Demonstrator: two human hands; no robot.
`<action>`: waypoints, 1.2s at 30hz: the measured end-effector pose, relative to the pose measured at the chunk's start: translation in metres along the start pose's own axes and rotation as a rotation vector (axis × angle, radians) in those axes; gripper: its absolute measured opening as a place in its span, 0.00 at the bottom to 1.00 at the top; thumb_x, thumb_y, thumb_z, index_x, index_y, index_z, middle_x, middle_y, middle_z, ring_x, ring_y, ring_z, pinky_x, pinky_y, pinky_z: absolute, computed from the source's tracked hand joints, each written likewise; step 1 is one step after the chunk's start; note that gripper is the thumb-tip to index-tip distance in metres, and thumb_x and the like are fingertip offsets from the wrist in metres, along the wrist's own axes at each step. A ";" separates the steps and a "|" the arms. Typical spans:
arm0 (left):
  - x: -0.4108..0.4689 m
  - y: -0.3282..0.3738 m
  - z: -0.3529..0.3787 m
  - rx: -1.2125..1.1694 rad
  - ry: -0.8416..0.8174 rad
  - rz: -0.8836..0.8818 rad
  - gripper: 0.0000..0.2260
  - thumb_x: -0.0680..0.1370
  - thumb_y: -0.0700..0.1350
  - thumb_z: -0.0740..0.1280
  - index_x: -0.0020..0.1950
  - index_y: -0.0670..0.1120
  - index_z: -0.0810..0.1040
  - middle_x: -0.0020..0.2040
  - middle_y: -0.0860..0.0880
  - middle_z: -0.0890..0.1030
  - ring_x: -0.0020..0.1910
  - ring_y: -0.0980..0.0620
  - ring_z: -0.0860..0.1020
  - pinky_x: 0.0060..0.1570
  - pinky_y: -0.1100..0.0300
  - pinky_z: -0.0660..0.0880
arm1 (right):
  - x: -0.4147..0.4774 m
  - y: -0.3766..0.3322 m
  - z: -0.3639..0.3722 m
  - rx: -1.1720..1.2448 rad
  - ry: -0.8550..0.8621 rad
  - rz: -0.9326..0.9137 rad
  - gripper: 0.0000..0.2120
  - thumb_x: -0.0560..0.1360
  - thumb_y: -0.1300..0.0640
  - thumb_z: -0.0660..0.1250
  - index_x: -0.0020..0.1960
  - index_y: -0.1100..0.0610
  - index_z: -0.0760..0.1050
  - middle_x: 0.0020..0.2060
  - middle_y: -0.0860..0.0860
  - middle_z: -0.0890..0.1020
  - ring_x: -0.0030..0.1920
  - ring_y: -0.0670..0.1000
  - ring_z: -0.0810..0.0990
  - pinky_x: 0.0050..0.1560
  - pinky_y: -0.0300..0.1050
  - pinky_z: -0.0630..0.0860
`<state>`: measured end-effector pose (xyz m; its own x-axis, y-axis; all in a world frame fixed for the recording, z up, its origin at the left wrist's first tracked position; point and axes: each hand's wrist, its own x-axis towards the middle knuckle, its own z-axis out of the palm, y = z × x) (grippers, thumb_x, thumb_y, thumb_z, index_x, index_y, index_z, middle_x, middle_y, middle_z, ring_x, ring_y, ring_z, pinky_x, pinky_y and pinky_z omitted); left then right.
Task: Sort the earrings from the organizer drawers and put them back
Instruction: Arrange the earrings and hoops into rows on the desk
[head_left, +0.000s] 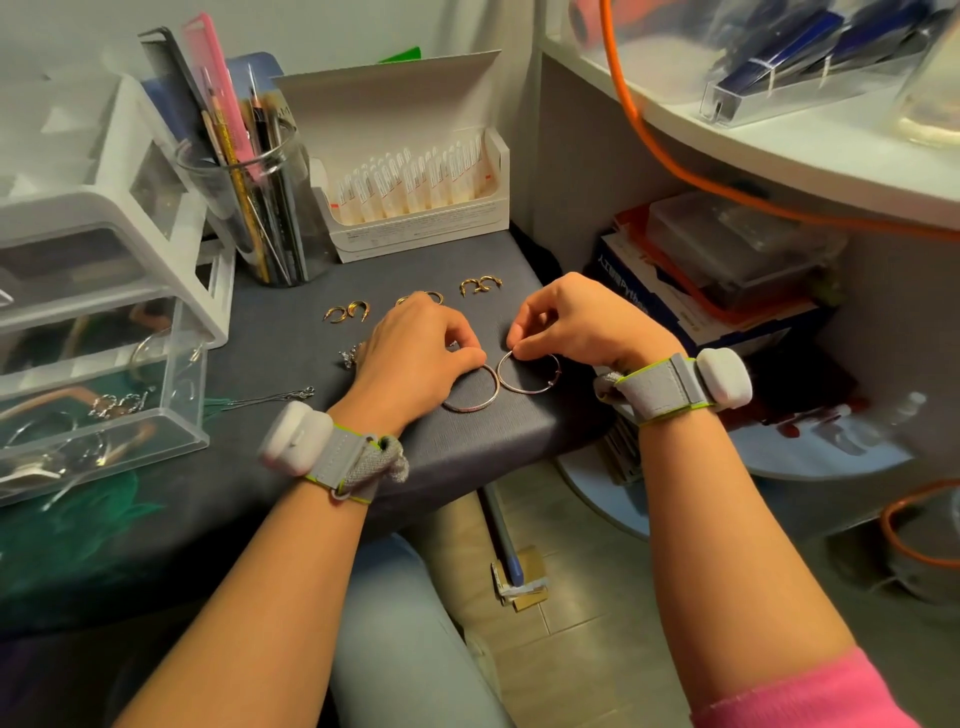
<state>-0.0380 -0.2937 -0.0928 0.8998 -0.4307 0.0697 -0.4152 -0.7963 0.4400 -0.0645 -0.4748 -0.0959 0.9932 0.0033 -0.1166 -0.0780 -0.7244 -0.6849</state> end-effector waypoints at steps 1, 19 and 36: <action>0.000 0.001 0.001 -0.004 0.001 0.004 0.03 0.74 0.51 0.72 0.44 0.54 0.84 0.50 0.49 0.75 0.52 0.48 0.75 0.47 0.55 0.70 | 0.000 0.000 0.000 -0.004 -0.005 -0.001 0.03 0.70 0.59 0.74 0.40 0.52 0.83 0.31 0.45 0.78 0.32 0.42 0.74 0.35 0.32 0.67; 0.055 -0.015 -0.003 0.018 0.145 -0.116 0.04 0.76 0.46 0.69 0.50 0.53 0.82 0.54 0.46 0.80 0.56 0.44 0.77 0.52 0.51 0.74 | 0.067 -0.006 -0.011 -0.159 0.116 0.005 0.16 0.70 0.56 0.74 0.57 0.52 0.77 0.45 0.50 0.76 0.48 0.51 0.76 0.47 0.41 0.69; 0.074 -0.014 0.006 0.108 0.006 -0.033 0.10 0.78 0.51 0.68 0.58 0.56 0.79 0.59 0.44 0.74 0.63 0.41 0.70 0.55 0.50 0.70 | 0.073 -0.004 -0.012 -0.112 0.065 -0.024 0.10 0.69 0.58 0.74 0.50 0.52 0.81 0.35 0.42 0.74 0.43 0.48 0.75 0.41 0.38 0.69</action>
<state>0.0337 -0.3172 -0.0993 0.9137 -0.4017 0.0621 -0.3975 -0.8511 0.3429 0.0093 -0.4794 -0.0929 0.9984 -0.0209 -0.0520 -0.0480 -0.7970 -0.6020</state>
